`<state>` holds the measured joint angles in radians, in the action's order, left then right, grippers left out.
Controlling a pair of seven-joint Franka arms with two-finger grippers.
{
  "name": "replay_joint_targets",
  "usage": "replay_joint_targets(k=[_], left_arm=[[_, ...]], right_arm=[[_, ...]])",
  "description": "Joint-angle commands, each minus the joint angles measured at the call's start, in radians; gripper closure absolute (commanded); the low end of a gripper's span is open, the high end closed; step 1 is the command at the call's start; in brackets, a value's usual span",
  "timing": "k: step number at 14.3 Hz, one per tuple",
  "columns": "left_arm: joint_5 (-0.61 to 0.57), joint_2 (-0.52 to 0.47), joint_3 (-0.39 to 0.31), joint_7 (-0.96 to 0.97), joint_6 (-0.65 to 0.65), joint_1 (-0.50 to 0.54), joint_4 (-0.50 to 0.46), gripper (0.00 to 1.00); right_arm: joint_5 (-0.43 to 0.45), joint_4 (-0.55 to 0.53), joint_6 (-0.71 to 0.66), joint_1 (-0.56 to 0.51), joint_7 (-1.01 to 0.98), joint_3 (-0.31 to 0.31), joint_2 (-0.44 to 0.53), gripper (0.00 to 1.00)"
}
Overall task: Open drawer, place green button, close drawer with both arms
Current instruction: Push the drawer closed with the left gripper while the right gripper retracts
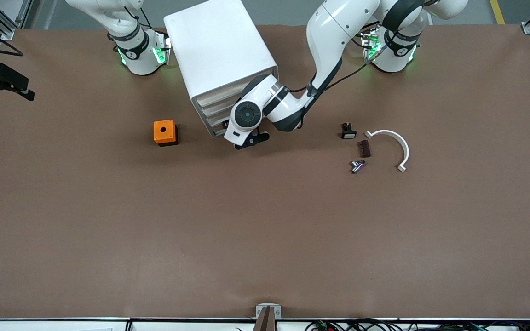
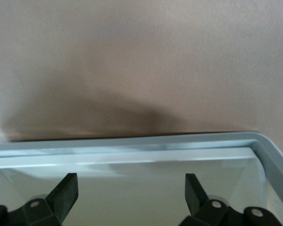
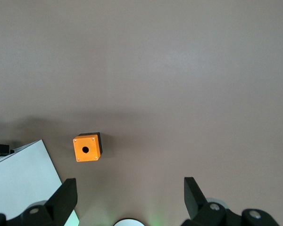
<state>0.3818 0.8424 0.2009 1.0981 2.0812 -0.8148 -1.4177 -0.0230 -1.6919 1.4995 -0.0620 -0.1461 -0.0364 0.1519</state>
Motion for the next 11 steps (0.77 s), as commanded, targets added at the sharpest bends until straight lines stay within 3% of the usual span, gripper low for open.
replay_joint_targets(k=[1, 7, 11], left_arm=[[0.025, -0.003, 0.011, -0.007, 0.002, 0.000, -0.001, 0.00], [0.009, -0.023, -0.001, -0.006, 0.003, 0.031, 0.008, 0.00], [-0.020, -0.078, -0.003, -0.004, 0.003, 0.130, 0.031, 0.00]], right_arm=[[-0.002, -0.018, 0.030, -0.005, -0.068, -0.011, 0.023, 0.00], [-0.002, -0.018, 0.047, -0.027, -0.099, -0.011, 0.021, 0.00], [-0.002, -0.018, 0.044, -0.024, -0.084, -0.010, 0.021, 0.00]])
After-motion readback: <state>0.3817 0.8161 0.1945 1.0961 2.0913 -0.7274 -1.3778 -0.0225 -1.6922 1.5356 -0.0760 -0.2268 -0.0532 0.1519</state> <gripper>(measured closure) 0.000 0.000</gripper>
